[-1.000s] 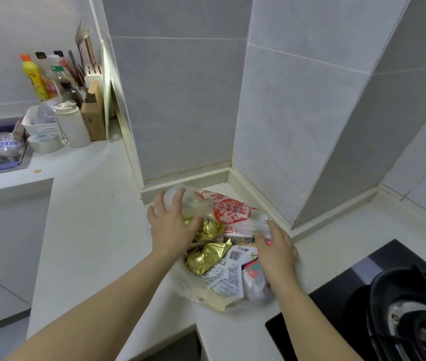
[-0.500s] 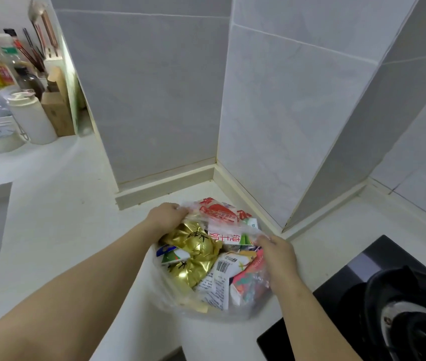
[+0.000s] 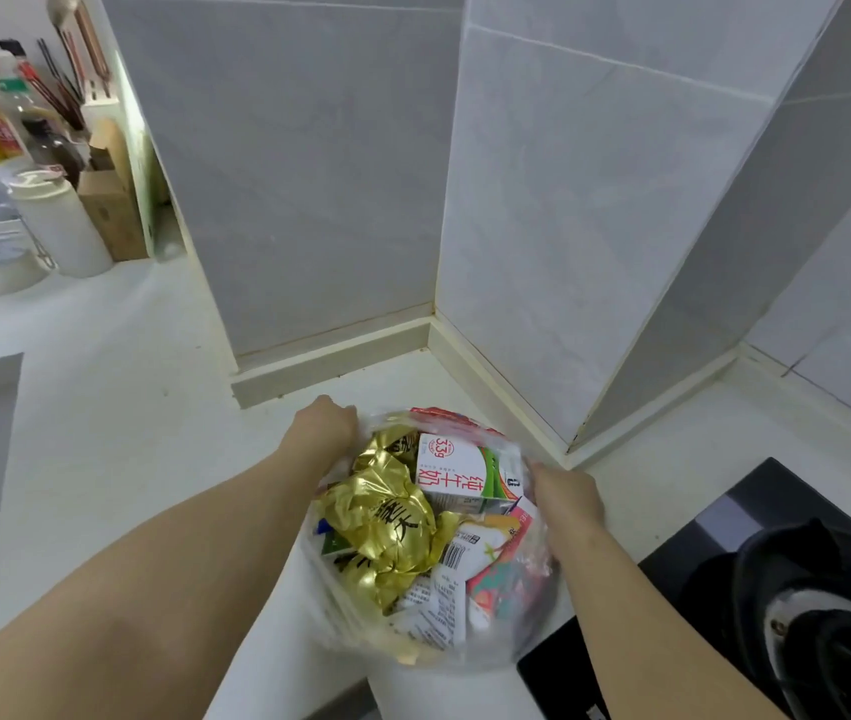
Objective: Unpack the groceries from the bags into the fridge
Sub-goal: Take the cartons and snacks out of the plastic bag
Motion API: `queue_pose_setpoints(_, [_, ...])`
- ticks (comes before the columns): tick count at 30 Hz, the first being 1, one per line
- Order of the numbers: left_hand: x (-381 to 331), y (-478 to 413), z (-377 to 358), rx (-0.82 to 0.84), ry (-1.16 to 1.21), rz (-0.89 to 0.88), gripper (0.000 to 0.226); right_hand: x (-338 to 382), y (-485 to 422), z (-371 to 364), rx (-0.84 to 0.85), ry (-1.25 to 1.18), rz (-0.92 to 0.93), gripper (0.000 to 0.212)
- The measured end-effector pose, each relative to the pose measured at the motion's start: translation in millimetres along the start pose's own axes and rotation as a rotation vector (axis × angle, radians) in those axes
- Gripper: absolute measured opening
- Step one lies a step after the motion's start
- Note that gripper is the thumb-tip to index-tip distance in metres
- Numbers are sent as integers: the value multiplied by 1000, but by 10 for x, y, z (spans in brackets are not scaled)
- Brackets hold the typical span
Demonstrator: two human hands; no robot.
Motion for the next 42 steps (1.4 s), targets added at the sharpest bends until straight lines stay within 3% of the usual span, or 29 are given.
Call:
queue_pose_setpoints(3, [139, 81, 23, -42, 170, -207, 20, -24, -55, 22, -43, 94, -19, 21])
queue_pose_setpoints(5, [242, 173, -10, 33, 315, -349, 5, -66, -72, 58, -46, 76, -44, 20])
queue_pose_setpoints(7, [327, 300, -18, 104, 383, -430, 12, -115, -22, 82, -59, 61, -50, 21])
queue_pose_setpoints(9, [439, 345, -40, 77, 378, -487, 24, -173, 108, 82, -123, -25, 41, 9])
queue_pose_setpoints(13, [579, 439, -156, 29, 357, -418, 14, -281, 467, 106, -309, -47, 292, 14])
queue_pose_setpoints(17, [598, 685, -226, -31, 221, -426, 51, -426, 726, -18, -110, 12, 406, 35])
queue_pose_setpoints(19, [635, 828, -277, -39, 249, -501, 63, -559, 852, -130, -3, 166, 429, 42])
queue_pose_setpoints(21, [703, 969, -362, -15, 289, -573, 50, -629, 985, -226, 48, 320, 444, 50])
queue_pose_setpoints(24, [782, 1149, -472, -52, 331, -592, 24, -568, 1073, -305, 68, 343, 447, 52])
queue_pose_setpoints(30, [665, 1057, -632, -264, 136, -396, 39, -327, 845, -247, 21, 324, 635, 41])
queue_pose_setpoints(33, [607, 1137, -751, -256, 160, -386, 45, -374, 820, -71, -40, 482, 616, 53])
queue_pose_setpoints(35, [620, 1211, -840, -189, 150, -408, 51, -506, 828, 40, -174, 789, 532, 58])
queue_pose_setpoints(37, [674, 1236, -910, -119, 76, -460, 68, -653, 884, 60, -191, 994, 434, 57])
queue_pose_setpoints(39, [740, 1204, -903, -60, -20, -486, 83, -784, 957, 26, -129, 1036, 358, 55])
queue_pose_setpoints(42, [795, 1108, -816, -35, -141, -487, 75, -828, 1033, -23, -101, 1038, 333, 55])
Point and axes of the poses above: each hand's wrist, its own y-axis away from the middle knuckle, its own z-axis out of the back of the hand, x = y × z, the point moved 3 cm from there along -y, towards the middle knuckle, and after that the axes turned 13 degrees about x, right-handed, at the moved point
